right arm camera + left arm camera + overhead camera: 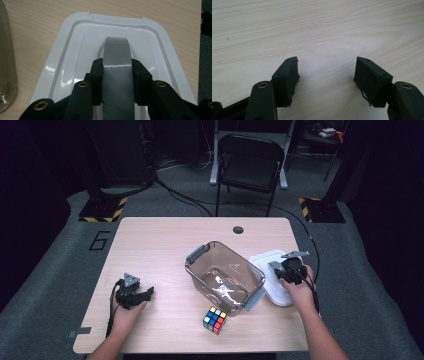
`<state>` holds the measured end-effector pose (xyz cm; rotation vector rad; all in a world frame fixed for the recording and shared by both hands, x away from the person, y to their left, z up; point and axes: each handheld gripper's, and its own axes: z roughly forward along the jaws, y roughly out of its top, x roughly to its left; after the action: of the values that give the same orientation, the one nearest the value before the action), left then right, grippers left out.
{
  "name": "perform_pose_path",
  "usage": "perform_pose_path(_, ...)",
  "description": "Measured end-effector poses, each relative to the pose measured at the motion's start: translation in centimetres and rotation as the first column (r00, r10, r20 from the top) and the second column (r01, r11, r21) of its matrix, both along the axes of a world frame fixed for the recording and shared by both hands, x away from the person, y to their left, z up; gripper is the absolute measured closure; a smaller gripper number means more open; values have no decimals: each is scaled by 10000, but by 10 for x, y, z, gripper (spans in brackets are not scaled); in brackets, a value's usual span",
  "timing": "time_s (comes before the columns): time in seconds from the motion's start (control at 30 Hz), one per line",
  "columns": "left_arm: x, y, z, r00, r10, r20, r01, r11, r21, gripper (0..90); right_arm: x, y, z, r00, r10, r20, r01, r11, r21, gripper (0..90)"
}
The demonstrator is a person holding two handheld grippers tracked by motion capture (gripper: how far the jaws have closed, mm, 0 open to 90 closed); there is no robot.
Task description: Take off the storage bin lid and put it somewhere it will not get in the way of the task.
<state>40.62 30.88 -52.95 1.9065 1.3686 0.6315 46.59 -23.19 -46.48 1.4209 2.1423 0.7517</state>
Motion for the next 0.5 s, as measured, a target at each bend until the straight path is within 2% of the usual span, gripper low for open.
perform_pose_path(0.17,0,0,0,10000,7,-1,-7,10000,-1,357,1,1,-1,9999,110,109,-110,9999,-44,668)
perform_pose_path(0.5,0,0,0,10000,-4,-4,4,10000,5,357,2,2,-3,10000,21,-80,-21,10000,82,667)
